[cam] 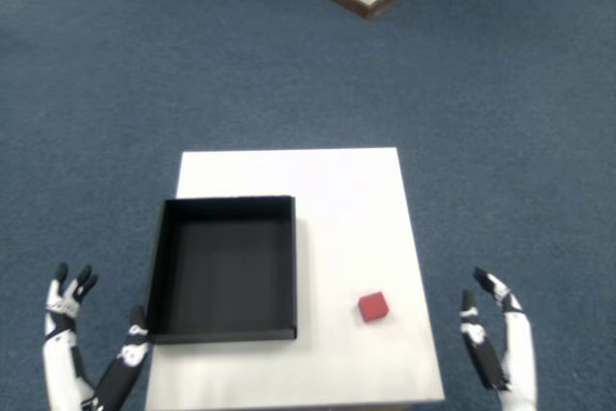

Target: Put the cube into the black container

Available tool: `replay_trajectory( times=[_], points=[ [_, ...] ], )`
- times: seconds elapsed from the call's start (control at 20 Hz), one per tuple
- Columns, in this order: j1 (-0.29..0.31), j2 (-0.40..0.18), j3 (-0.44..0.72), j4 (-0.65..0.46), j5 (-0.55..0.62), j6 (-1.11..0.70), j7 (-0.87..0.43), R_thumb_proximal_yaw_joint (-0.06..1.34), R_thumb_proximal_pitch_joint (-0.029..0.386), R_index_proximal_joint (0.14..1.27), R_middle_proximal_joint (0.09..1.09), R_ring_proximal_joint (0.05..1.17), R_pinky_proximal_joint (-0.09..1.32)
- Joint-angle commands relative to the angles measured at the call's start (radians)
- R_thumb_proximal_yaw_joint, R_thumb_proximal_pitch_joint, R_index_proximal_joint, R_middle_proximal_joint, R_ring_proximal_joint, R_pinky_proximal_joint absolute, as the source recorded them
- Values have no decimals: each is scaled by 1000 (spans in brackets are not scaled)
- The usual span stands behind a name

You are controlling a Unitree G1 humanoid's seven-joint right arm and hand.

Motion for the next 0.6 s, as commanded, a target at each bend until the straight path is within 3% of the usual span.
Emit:
replay_trajectory(
  times=[0.05, 0.15, 0.25, 0.6],
  points=[
    [-44, -19, 41, 72, -36, -21, -44, 422, 83, 355, 294, 277, 140],
    [-58, -11, 81, 113, -70, -22, -85, 505, 53, 363, 284, 269, 145],
    [-64, -5, 142, 167, -121, 8, -138, 561, 50, 377, 270, 254, 131],
    [-73, 4, 350, 231, -275, 189, -392, 532, 1, 421, 245, 224, 101]
  ],
)
